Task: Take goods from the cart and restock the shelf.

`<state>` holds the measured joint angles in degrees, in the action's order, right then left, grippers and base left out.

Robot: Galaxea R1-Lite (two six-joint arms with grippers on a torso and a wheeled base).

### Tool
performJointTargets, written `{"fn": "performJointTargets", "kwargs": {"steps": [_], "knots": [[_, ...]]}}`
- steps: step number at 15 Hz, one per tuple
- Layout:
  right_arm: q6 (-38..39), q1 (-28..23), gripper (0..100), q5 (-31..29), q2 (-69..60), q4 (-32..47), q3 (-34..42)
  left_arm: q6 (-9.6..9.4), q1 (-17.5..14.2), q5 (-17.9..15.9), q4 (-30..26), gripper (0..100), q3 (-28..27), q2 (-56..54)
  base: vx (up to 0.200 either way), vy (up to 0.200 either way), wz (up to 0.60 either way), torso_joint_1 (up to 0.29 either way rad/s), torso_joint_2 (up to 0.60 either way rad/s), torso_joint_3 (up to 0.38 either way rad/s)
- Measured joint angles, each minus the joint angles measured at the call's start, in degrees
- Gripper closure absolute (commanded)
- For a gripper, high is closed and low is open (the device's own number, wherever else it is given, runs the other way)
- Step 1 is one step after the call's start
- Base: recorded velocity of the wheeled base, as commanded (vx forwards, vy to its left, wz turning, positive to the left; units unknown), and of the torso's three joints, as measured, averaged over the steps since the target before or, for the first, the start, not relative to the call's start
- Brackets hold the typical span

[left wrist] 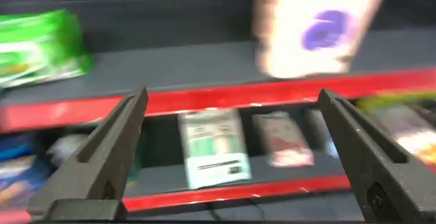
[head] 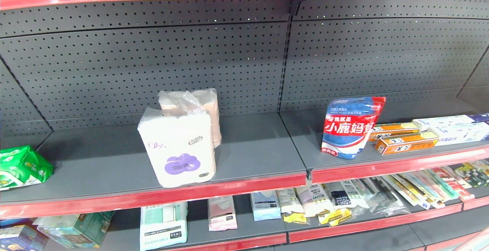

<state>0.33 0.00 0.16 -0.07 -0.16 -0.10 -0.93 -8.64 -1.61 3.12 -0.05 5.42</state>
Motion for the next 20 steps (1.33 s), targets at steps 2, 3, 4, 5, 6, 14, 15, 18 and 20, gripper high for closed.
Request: {"fn": "performJointTargets", "kwargs": {"steps": [2, 3, 4, 5, 6, 14, 15, 18, 20], "knots": [[-0.09, 0.0, 0, 0.0, 0.0, 0.0, 0.0, 3.79, -0.11, 8.53, -0.88, 0, 0.05, -0.06, 0.0, 0.0, 0.0, 0.0, 0.0, 0.0], [-0.06, 0.0, 0, 0.05, 0.0, 0.0, 0.0, 5.05, -0.11, 9.05, -1.1, 0, 0.05, -0.06, 0.0, 0.0, 0.0, 0.0, 0.0, 0.0], [-0.01, 0.0, 0, 0.06, 0.0, 0.0, 0.0, 5.06, -0.11, 8.86, -1.49, 0, 0.05, -0.06, 0.0, 0.0, 0.0, 0.0, 0.0, 0.0], [-0.01, 0.0, 0, 0.05, 0.0, 0.0, 0.0, 4.1, -0.11, 7.4, -2.5, 0, 0.05, -0.06, 0.0, 0.0, 0.0, 0.0, 0.0, 0.0], [-0.04, 0.0, 0, 0.06, 0.0, 0.0, 0.0, 3.57, -0.11, 5.9, -2.5, 0, 0.05, -0.06, 0.0, 0.0, 0.0, 0.0, 0.0, 0.0], [-0.6, -0.02, 0, 0.02, 0.0, 0.0, 0.07, 3.41, -0.09, 5.4, -2.63, 0, 0.02, -0.05, 0.0, 0.0, 0.52, 0.006, 0.0, 0.001], [-0.6, 0.0, 0, 0.05, 0.0, 0.0, 0.07, 3.41, -0.11, 5.38, -2.63, 0, 0.02, -0.05, 0.0, 0.0, 0.6, -0.002, 0.01, 0.012], [-0.4, 0.0, 0, 0.05, 0.0, 0.05, 0.05, 2.91, -0.15, 5.24, -2.63, 0, 0.05, -0.02, 0.0, 0.0, 0.0, 0.0, 0.0, 0.0], [-0.33, 0.0, 0, -0.02, 0.0, 0.02, 0.05, 2.43, -0.12, 5.08, -2.68, 0, 0.05, 0.0, 0.0, 0.0, 0.0, 0.0, 0.0, 0.0]]}}
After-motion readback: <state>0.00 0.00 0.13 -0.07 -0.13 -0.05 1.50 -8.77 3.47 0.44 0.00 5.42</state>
